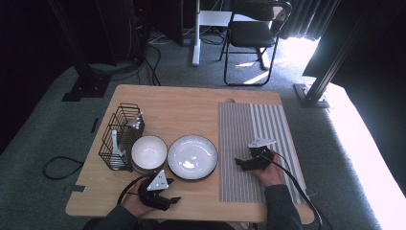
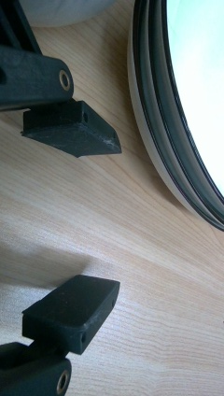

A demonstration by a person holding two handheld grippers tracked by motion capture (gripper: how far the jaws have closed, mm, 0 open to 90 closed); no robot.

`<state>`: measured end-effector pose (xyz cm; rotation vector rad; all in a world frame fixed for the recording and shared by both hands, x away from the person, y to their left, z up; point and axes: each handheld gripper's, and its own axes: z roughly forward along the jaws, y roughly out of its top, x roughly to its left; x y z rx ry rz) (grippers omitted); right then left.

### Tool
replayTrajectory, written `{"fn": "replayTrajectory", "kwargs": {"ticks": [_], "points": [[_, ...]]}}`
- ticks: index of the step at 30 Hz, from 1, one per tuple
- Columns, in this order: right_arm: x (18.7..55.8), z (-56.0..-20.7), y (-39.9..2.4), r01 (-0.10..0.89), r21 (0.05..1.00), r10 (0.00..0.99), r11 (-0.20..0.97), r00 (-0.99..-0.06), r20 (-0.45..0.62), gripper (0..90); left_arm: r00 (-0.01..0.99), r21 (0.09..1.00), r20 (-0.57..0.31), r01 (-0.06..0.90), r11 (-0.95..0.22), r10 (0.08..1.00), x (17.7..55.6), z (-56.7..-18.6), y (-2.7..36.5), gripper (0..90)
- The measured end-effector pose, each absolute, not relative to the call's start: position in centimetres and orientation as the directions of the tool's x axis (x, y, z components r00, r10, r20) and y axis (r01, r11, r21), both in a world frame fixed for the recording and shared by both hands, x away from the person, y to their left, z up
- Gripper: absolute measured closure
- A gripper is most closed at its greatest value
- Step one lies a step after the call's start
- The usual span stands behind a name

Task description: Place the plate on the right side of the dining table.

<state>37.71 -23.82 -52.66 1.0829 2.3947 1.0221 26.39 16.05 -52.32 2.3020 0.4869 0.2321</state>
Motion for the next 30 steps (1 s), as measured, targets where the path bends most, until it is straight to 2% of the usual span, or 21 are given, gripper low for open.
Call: {"fn": "replayTrajectory", "kwargs": {"ticks": [18, 25, 30], "points": [[37.7, -52.6, -23.8, 0.525, 0.721, 0.752, 0.453, -0.659, 0.006, 12.5, 0.901, 0.705, 0.020, 0.294, -0.646, 0.433, 26.4, -52.2, 15.1, 27.7], [37.7, -52.2, -23.9, 0.559, 0.715, 0.782, 0.419, -0.622, 0.028, 21.0, 0.903, 0.712, 0.018, 0.290, -0.640, 0.429, 26.5, -52.3, 15.0, 27.7], [37.1, -50.8, -23.8, 0.530, 0.748, 0.790, 0.399, -0.613, 0.012, 28.7, 0.897, 0.706, 0.018, 0.302, -0.641, 0.442, 26.4, -52.2, 14.9, 28.0]]}}
